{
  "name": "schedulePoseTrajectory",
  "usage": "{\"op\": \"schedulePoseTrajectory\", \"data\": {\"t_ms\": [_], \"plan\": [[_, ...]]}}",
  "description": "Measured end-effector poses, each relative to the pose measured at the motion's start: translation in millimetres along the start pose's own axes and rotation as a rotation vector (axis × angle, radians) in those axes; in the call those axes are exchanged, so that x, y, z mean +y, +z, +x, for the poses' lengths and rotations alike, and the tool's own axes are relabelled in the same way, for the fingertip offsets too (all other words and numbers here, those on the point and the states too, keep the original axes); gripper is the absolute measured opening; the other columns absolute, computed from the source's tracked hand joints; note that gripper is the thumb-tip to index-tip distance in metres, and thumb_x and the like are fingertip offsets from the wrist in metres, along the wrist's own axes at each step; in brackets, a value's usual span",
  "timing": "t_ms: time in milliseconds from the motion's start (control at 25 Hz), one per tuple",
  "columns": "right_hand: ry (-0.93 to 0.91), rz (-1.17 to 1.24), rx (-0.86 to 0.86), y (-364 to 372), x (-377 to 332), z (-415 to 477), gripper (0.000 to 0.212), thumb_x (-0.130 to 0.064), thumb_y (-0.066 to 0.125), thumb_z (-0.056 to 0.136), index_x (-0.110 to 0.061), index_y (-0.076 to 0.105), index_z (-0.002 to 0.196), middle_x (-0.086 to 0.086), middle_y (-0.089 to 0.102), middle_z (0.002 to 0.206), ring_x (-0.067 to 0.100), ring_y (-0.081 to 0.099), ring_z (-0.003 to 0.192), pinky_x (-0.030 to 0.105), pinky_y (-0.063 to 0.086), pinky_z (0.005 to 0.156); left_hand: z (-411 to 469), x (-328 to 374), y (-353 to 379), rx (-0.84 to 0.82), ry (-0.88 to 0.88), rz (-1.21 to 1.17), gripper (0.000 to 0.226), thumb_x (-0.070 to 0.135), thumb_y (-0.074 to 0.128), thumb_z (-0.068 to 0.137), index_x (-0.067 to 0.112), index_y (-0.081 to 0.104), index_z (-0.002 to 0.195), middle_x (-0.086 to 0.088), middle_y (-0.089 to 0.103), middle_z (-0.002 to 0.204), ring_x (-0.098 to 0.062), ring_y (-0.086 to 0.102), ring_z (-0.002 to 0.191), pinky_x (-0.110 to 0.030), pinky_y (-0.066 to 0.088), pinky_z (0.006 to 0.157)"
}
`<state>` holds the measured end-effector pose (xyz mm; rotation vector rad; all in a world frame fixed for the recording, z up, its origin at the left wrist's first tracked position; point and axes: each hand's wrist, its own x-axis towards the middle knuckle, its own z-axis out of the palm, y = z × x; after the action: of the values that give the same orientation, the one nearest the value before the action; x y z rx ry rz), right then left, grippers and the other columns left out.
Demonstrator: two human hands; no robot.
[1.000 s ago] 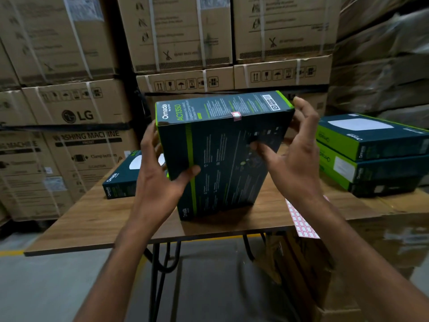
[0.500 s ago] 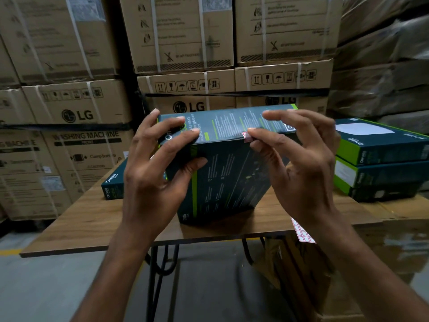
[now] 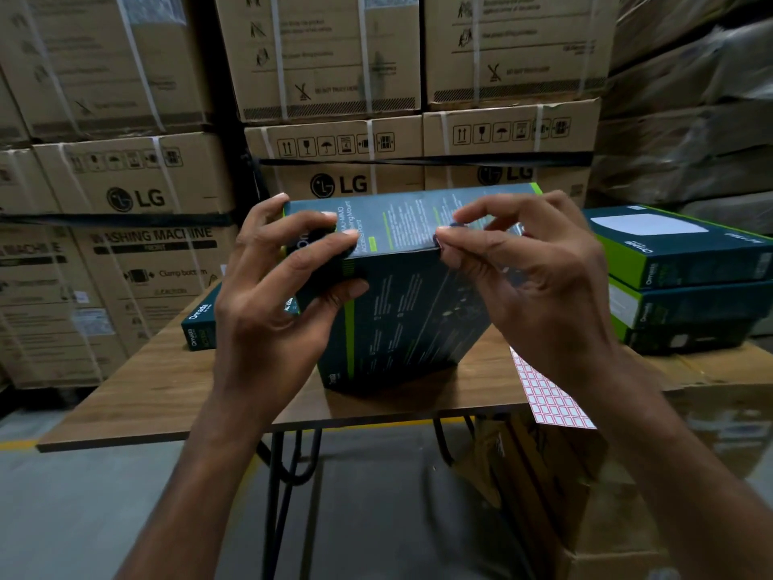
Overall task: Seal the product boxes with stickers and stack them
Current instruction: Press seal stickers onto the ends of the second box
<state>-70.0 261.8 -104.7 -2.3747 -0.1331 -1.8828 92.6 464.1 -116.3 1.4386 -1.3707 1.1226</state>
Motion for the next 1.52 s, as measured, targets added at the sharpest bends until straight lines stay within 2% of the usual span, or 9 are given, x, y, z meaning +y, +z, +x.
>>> {"op": "schedulePoseTrajectory", "data": {"t_ms": [160, 480, 600, 760, 960, 1080, 1240, 1360, 1520], "plan": [[0.122, 0.084, -0.089, -4.1, -3.6, 1.5, 0.021, -0.034, 0.079, 0.090, -0.023, 0.078, 0.108, -0.012, 0.068, 0.116, 0.016, 0.054, 0.110, 0.028, 0.041, 0.092, -4.8, 5.1, -2.9, -0.005, -0.079, -0.079, 0.047, 0.007, 0.087, 0.084, 0.002, 0.066, 0.126, -0.011, 0.058, 0.139, -0.036, 0.046, 0.145, -0.057, 0.046, 0.113], [0.569, -0.042, -0.207, -6.1, -7.4, 4.6, 0.080, -0.087, 0.055, 0.081, -0.043, 0.051, 0.147, -0.008, 0.033, 0.163, 0.017, 0.027, 0.151, 0.049, 0.031, 0.119, -1.5, 30.3, -9.6, -0.083, -0.594, -0.334, 0.086, 0.042, 0.081, 0.082, 0.033, 0.039, 0.157, 0.018, 0.059, 0.143, 0.003, 0.056, 0.132, -0.027, 0.050, 0.111], [0.644, 0.091, -0.271, -14.4, -9.5, 5.4, 0.084, -0.079, 0.063, 0.072, -0.047, 0.049, 0.148, -0.012, 0.025, 0.167, 0.011, 0.026, 0.152, 0.038, 0.029, 0.118, 3.4, 40.8, -17.4, -0.166, -0.672, -0.332, 0.085, 0.062, 0.068, 0.083, 0.047, 0.032, 0.159, 0.024, 0.052, 0.149, 0.013, 0.050, 0.132, -0.019, 0.049, 0.109], [0.682, 0.137, -0.271, -15.7, -7.8, 0.5, 0.081, -0.060, 0.082, 0.071, -0.041, 0.055, 0.145, -0.011, 0.032, 0.160, 0.010, 0.032, 0.148, 0.036, 0.034, 0.120, 1.5, 37.7, -14.1, -0.118, -0.716, -0.433, 0.062, 0.030, 0.071, 0.097, 0.034, 0.047, 0.154, 0.015, 0.063, 0.137, 0.011, 0.062, 0.119, -0.010, 0.055, 0.087], [0.837, 0.246, -0.275, -5.6, -1.3, -26.3, 0.073, -0.037, 0.083, 0.086, -0.042, 0.048, 0.150, -0.013, 0.040, 0.156, -0.002, 0.041, 0.133, 0.018, 0.034, 0.108, -21.3, 32.0, -5.2, -0.190, -0.803, -0.413, 0.083, 0.022, 0.074, 0.094, 0.031, 0.030, 0.164, 0.008, 0.050, 0.157, 0.005, 0.052, 0.136, -0.029, 0.049, 0.113], [0.898, 0.298, -0.273, -3.4, 0.3, -31.4, 0.071, -0.035, 0.083, 0.088, -0.040, 0.047, 0.149, -0.029, 0.054, 0.125, -0.020, 0.051, 0.107, 0.014, 0.045, 0.095, -28.7, 27.7, -2.6, -0.234, -0.808, -0.354, 0.078, 0.025, 0.071, 0.098, 0.035, 0.031, 0.164, 0.020, 0.060, 0.139, 0.018, 0.056, 0.122, -0.013, 0.044, 0.110], [1.047, 0.292, -0.428, 0.5, 3.2, -32.6, 0.068, -0.059, 0.076, 0.085, -0.034, 0.050, 0.143, -0.007, 0.053, 0.138, 0.010, 0.053, 0.124, 0.038, 0.049, 0.103, -48.6, 9.4, 1.3, -0.336, -0.896, -0.280, 0.063, 0.049, 0.061, 0.101, 0.046, 0.033, 0.157, 0.018, 0.061, 0.133, -0.006, 0.059, 0.125, -0.044, 0.047, 0.114], [1.066, 0.320, -0.622, 1.0, 3.4, -39.7, 0.061, -0.045, 0.083, 0.083, -0.031, 0.054, 0.135, -0.017, 0.059, 0.113, 0.000, 0.060, 0.098, 0.023, 0.051, 0.084, -67.6, 3.3, 0.9, -0.391, -0.942, -0.361, 0.061, 0.061, 0.073, 0.087, 0.048, 0.048, 0.141, 0.015, 0.061, 0.140, -0.011, 0.057, 0.132, -0.051, 0.048, 0.113], [0.994, 0.270, -0.654, 4.0, 5.1, -47.8, 0.086, -0.016, 0.097, 0.066, -0.026, 0.059, 0.143, -0.009, 0.065, 0.129, 0.005, 0.061, 0.113, 0.012, 0.047, 0.085, -72.5, 0.9, 0.3, -0.372, -0.872, -0.362, 0.051, 0.016, 0.083, 0.089, 0.028, 0.057, 0.131, 0.010, 0.067, 0.126, 0.001, 0.065, 0.112, -0.029, 0.056, 0.101]]}}
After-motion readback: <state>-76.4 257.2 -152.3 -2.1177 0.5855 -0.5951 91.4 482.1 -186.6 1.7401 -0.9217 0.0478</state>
